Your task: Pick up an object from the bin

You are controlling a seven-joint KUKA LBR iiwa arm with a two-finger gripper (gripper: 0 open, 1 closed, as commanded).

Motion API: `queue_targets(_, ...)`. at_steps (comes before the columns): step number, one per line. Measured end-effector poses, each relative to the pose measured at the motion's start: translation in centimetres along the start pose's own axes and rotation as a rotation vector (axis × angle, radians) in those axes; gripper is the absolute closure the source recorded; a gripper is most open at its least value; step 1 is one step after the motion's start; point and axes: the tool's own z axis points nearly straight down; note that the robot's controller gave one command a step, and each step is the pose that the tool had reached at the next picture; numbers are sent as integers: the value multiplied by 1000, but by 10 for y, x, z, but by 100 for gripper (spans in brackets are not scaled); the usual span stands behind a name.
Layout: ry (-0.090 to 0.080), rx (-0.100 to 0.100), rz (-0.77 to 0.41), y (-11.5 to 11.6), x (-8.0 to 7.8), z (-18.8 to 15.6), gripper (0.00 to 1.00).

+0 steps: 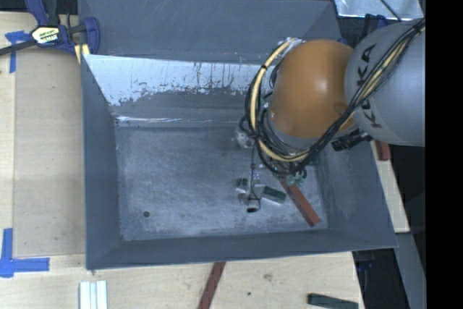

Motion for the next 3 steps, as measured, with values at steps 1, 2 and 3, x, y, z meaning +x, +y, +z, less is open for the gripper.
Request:
queue_targets(1,-4,0,-100,-15,-8,15,0)
queue_targets(2,1,1,-280,-64,-11,52,0)
queue_targets(3,1,-1,-420,-69,-19,96,100)
